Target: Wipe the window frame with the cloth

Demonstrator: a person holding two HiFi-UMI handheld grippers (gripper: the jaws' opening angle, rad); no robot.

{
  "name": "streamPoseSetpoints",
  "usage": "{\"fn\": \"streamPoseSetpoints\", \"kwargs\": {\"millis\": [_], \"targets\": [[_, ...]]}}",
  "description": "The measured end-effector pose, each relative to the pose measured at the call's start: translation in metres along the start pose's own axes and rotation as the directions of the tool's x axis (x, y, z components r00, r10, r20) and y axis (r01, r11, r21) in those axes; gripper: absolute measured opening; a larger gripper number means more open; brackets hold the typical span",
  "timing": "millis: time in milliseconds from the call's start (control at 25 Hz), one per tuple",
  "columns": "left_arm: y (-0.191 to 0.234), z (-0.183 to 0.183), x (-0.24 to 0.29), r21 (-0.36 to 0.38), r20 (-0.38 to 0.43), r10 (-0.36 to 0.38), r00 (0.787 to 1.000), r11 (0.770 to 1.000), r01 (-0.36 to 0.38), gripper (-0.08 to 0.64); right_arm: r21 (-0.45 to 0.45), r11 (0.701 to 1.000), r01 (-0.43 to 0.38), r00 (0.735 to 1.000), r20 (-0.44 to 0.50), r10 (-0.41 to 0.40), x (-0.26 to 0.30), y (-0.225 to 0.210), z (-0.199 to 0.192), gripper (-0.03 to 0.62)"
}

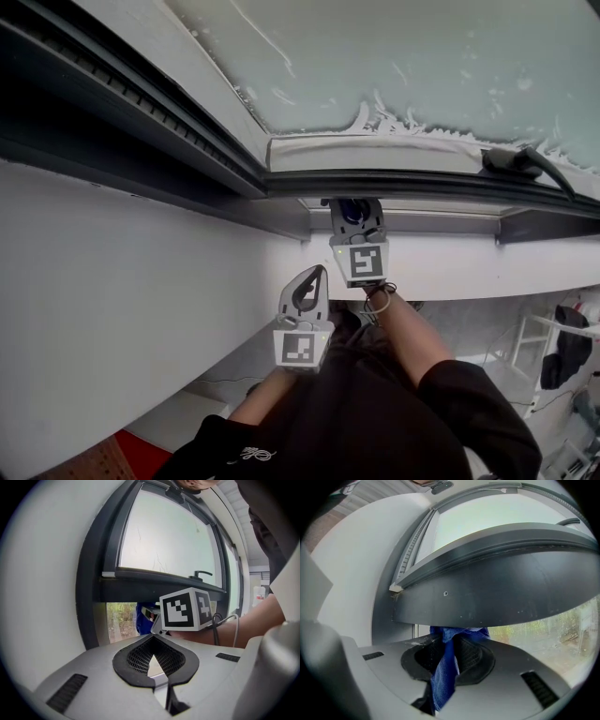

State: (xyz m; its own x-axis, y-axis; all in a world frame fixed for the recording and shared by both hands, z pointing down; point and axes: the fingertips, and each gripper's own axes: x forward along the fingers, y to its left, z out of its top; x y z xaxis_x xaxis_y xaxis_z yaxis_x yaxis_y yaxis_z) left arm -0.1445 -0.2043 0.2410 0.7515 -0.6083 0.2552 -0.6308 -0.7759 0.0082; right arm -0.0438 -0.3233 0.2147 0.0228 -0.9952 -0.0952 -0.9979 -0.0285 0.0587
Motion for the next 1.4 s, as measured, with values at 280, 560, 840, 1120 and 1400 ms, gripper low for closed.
{"fn": "streamPoseSetpoints", "kwargs": {"millis": [280,560,840,1120,1400], "targets": [[-0.019,0.005,0.010,-0.005,0.003,-0.015,1.000,1.000,0.015,0.006,-0.003,1.000,0.023,1.000,-0.011,-0.023,-0.012,-0.022,-0.001,0.052],[-0.035,0.007,0.017,-0.012,-0.007,-0.035,0.999,0.999,0.035,0.006,-0.004,0.999,0.048,0.999,-0.022,-0.048,-0.024,-0.042,0.000,0.052],[-0.050,0.005,0.024,-0.007,-0.019,-0.063,0.998,0.998,0.063,0.006,-0.005,0.997,0.083,0.996,-0.027,-0.083,-0.037,-0.064,0.001,0.052],[-0.067,0.007,0.030,-0.004,-0.024,-0.082,0.996,0.997,0.082,0.006,-0.009,0.993,0.118,0.992,-0.036,-0.118,-0.051,-0.090,0.000,0.052],[-0.086,0.004,0.040,0.020,-0.041,-0.067,0.997,0.997,0.068,0.006,-0.004,0.993,0.120,0.993,-0.006,-0.120,-0.065,-0.115,0.005,0.052]]}}
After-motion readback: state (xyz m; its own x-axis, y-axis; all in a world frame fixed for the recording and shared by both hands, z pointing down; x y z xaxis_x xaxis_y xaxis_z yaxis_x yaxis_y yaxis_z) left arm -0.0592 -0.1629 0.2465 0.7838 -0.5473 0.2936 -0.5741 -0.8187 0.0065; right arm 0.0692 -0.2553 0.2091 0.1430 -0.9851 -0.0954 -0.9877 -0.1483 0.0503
